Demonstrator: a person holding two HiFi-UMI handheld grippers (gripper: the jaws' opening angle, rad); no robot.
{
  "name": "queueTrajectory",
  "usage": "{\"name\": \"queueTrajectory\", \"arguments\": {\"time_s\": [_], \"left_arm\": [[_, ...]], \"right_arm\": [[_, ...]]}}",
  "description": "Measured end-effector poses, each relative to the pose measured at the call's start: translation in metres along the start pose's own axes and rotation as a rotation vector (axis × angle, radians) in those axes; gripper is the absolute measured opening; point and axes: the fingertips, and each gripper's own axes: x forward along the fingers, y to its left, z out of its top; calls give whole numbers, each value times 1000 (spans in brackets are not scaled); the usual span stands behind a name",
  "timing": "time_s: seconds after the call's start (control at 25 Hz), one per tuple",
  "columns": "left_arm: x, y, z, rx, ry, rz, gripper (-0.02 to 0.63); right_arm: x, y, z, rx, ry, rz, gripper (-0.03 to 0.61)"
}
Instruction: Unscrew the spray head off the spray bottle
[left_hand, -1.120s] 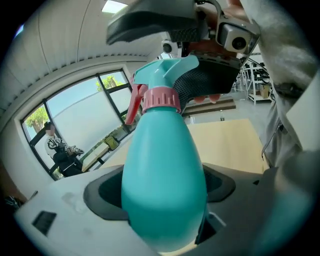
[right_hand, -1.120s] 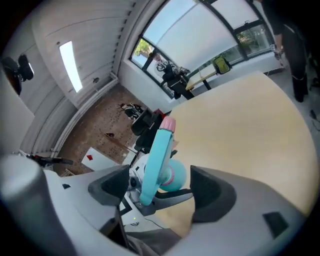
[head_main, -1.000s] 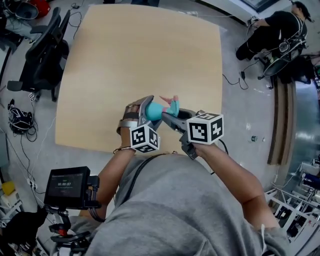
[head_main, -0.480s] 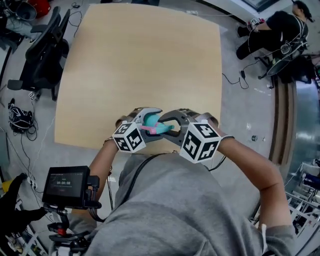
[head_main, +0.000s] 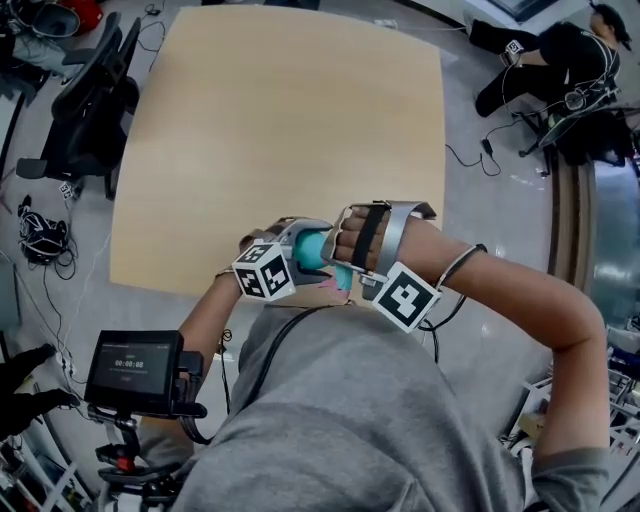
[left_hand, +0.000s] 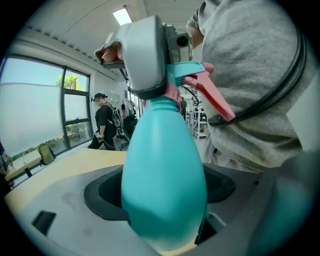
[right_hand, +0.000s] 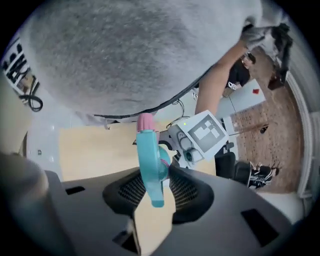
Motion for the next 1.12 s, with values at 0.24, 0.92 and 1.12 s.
{"name": "queueTrajectory", "arguments": {"time_s": [0.24,0.92,1.12], "left_arm": [[-4,16,-18,-100,-25,93,410],[-6,51,-126,-399,53,477,410],[-13,47,-130,-413,33,498,411]], "right_arm": [[-6,4,-15,-3,17,-34,135],[-31,20,-75,485,217,-224,135],[35,65,-79,684,280,-204,135]]}}
